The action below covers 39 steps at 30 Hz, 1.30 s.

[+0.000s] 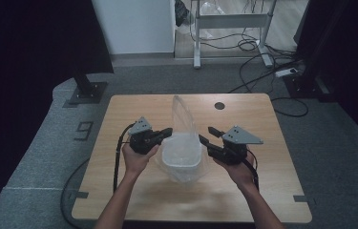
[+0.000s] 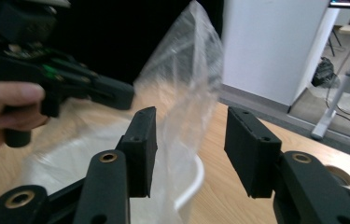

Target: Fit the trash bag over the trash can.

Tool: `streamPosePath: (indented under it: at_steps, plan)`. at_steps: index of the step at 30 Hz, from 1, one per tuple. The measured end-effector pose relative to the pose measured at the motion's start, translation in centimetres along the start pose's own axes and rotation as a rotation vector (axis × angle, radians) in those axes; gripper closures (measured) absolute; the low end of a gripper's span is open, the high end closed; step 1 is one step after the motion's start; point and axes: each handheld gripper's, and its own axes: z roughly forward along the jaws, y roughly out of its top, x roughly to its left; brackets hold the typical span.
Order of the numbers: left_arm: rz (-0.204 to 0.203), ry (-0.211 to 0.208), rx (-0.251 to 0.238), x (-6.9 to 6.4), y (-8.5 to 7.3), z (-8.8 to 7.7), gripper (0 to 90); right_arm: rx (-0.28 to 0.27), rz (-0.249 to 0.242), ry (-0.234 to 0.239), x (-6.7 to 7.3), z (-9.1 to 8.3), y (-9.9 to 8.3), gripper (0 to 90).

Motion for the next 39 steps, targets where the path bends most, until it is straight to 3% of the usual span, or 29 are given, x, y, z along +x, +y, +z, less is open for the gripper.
streamPosePath:
  at_steps: [7, 15, 21, 27, 39]
  plan:
    - [-0.001, -0.001, -0.006, -0.3, -0.2, 0.1, 90.0, 0.023, -0.022, 0.008, 1.0, 1.2, 1.2, 52.2]
    - [-0.004, -0.002, -0.013, -0.3, -0.3, 0.0, 90.0, 0.079, 0.007, -0.013, 0.0, 3.3, 0.8, 60.4]
    - [-0.006, -0.003, -0.018, -0.4, -0.6, 0.1, 90.0, 0.093, 0.04, 0.015, -0.8, 3.8, 0.1, 73.5]
    - [-0.006, 0.0, -0.021, -0.4, -0.8, 0.0, 90.0, 0.114, 0.044, 0.028, -1.0, 3.9, -0.2, 88.4]
    - [-0.02, 0.031, -0.029, 0.6, -1.4, -0.8, 90.0, 0.124, 0.083, -0.018, -2.6, 4.1, -1.9, 89.1]
